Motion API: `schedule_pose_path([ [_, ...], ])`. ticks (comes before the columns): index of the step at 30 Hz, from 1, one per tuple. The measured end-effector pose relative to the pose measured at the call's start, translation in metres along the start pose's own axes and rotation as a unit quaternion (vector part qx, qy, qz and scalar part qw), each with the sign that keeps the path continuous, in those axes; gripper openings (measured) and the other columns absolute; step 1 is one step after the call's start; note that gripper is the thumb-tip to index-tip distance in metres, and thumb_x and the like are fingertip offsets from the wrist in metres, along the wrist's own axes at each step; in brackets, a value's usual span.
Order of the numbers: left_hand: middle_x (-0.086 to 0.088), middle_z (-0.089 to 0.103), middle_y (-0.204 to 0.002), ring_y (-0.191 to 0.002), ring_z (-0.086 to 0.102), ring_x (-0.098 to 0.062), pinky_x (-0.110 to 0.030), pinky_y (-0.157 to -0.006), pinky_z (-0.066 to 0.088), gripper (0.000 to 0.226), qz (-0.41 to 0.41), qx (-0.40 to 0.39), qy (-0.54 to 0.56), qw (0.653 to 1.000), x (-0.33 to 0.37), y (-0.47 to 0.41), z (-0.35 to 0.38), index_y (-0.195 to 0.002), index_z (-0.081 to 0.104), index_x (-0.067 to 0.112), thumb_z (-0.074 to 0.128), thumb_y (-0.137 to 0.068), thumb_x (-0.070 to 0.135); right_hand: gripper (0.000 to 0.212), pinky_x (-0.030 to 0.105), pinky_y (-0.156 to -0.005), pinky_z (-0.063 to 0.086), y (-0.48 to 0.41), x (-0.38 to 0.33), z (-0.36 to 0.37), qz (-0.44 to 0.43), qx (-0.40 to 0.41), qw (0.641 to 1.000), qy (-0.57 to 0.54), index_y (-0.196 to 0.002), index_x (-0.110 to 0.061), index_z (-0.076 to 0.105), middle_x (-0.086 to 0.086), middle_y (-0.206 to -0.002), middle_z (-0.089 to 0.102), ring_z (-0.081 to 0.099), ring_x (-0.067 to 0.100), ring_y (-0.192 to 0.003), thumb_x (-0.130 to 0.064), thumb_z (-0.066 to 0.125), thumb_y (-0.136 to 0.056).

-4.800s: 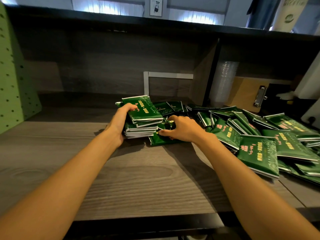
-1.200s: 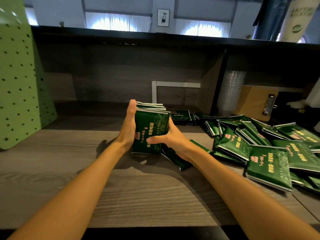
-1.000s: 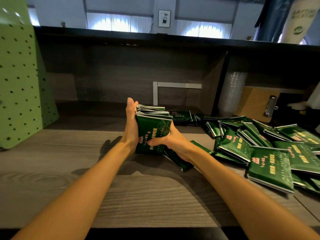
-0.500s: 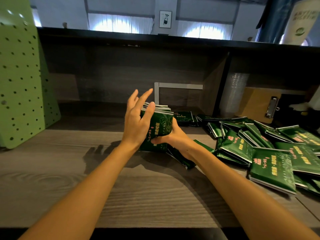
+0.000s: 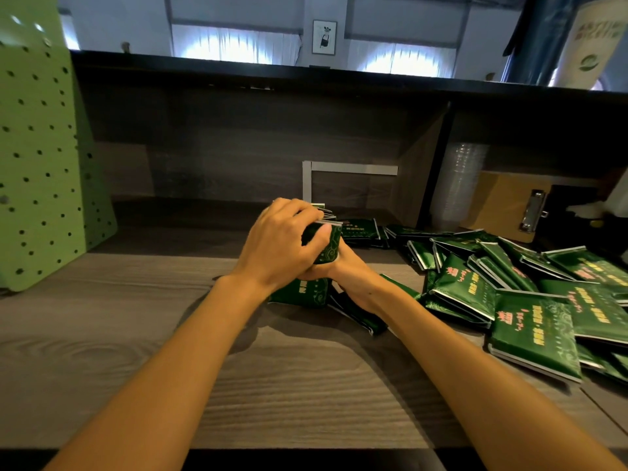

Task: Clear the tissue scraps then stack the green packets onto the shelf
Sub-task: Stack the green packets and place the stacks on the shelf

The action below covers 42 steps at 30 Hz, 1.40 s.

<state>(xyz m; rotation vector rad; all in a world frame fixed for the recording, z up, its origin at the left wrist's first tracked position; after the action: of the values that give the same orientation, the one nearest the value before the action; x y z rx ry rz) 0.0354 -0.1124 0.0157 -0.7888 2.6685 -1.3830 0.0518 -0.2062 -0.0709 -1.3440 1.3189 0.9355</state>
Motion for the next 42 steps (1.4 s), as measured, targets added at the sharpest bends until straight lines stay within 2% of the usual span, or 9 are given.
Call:
schedule_pose_path([
  [5, -0.003, 0.028, -0.151, -0.138, 0.026, -0.013, -0.020, -0.101, 0.020, 0.057, -0.197, 0.098, 0.192, 0.957, -0.039, 0.005, -0.005, -0.144, 0.032, 0.014, 0.028, -0.096, 0.044, 0.082, 0.037, -0.104, 0.039, -0.001, 0.005, -0.004, 0.012, 0.012, 1.000, -0.010, -0.138, -0.017, 0.034, 0.004, -0.126, 0.057, 0.052, 0.020, -0.119, 0.008, 0.072, -0.069],
  [8, -0.007, 0.026, -0.153, -0.139, 0.028, -0.020, -0.029, -0.106, 0.023, 0.061, -0.389, 0.082, 0.416, 0.818, -0.077, 0.024, 0.027, -0.148, 0.022, 0.015, 0.015, -0.099, 0.050, 0.078, 0.035, -0.102, 0.040, 0.000, 0.004, -0.003, 0.014, 0.009, 1.000, -0.022, -0.135, -0.016, 0.036, 0.004, -0.124, 0.057, 0.053, 0.020, -0.116, 0.011, 0.070, -0.071],
  [10, -0.008, 0.051, -0.136, -0.123, 0.049, -0.021, -0.034, -0.102, 0.038, 0.071, -0.405, 0.024, 0.495, 0.768, -0.075, 0.029, 0.045, -0.135, 0.046, 0.017, 0.006, -0.094, 0.060, 0.076, 0.036, -0.102, 0.041, 0.000, 0.005, -0.002, 0.016, 0.004, 1.000, -0.024, -0.135, -0.016, 0.037, 0.005, -0.124, 0.058, 0.055, 0.020, -0.115, 0.012, 0.069, -0.071],
  [14, 0.002, 0.069, -0.091, -0.085, 0.066, -0.009, -0.022, -0.072, 0.056, 0.065, -0.333, -0.014, 0.525, 0.783, -0.043, 0.026, 0.049, -0.097, 0.063, 0.023, 0.005, -0.097, 0.053, 0.089, 0.039, -0.105, 0.040, -0.003, 0.008, -0.008, 0.010, 0.006, 0.999, -0.030, -0.140, -0.017, 0.028, 0.005, -0.127, 0.056, 0.053, 0.020, -0.118, 0.013, 0.071, -0.068],
  [19, -0.009, 0.061, -0.121, -0.110, 0.060, -0.021, -0.041, -0.095, 0.048, 0.092, -0.296, -0.006, 0.503, 0.812, -0.044, 0.028, 0.048, -0.129, 0.050, 0.015, 0.032, -0.071, 0.083, 0.095, 0.030, -0.104, 0.037, -0.002, 0.011, -0.005, 0.015, -0.040, 0.999, 0.012, -0.143, -0.018, 0.022, 0.003, -0.132, 0.051, 0.047, 0.016, -0.123, 0.002, 0.076, -0.067],
  [22, 0.005, 0.054, -0.125, -0.112, 0.055, -0.008, -0.024, -0.091, 0.048, 0.117, -0.252, -0.016, 0.458, 0.852, -0.057, 0.030, 0.052, -0.141, 0.029, 0.022, 0.048, -0.049, 0.092, 0.090, 0.026, -0.097, 0.043, -0.003, 0.013, 0.000, 0.023, -0.055, 0.997, 0.050, -0.143, -0.016, 0.022, 0.007, -0.131, 0.051, 0.049, 0.018, -0.121, 0.006, 0.072, -0.071],
  [28, 0.016, 0.056, -0.105, -0.100, 0.057, -0.009, -0.020, -0.078, 0.044, 0.058, -0.292, -0.071, 0.394, 0.868, -0.071, 0.037, 0.061, -0.116, 0.036, 0.037, 0.049, -0.067, 0.066, 0.087, 0.025, -0.091, 0.049, -0.004, 0.017, -0.004, 0.043, -0.031, 0.997, 0.050, -0.140, -0.018, 0.023, 0.004, -0.126, 0.053, 0.052, 0.014, -0.115, 0.004, 0.074, -0.072],
  [35, 0.005, 0.050, -0.124, -0.114, 0.050, -0.015, -0.036, -0.097, 0.041, 0.069, -0.322, -0.130, 0.376, 0.859, -0.072, 0.045, 0.066, -0.137, 0.028, 0.029, 0.052, -0.079, 0.060, 0.084, 0.009, -0.074, 0.050, 0.000, 0.014, -0.003, 0.061, -0.032, 0.996, 0.064, -0.141, -0.019, 0.028, -0.007, -0.116, 0.054, 0.053, 0.000, -0.102, 0.002, 0.073, -0.073],
  [42, -0.001, 0.056, -0.115, -0.102, 0.054, -0.016, -0.028, -0.083, 0.040, 0.050, -0.416, -0.068, 0.343, 0.839, -0.078, 0.035, 0.050, -0.131, 0.040, 0.019, 0.039, -0.093, 0.053, 0.063, 0.005, -0.068, 0.047, -0.001, -0.005, -0.004, 0.103, -0.020, 0.994, 0.023, -0.133, -0.017, 0.040, -0.011, -0.104, 0.060, 0.057, -0.004, -0.091, -0.007, 0.071, -0.079],
])
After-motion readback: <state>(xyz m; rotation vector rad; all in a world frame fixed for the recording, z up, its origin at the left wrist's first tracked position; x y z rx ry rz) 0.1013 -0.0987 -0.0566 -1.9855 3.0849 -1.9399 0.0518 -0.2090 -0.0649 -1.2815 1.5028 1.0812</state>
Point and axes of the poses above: each hand's wrist, its own y-axis away from the middle knuckle, its own z-axis out of the palm, x = y × z, the point moved 9 cm from there along -y, towards the middle knuckle
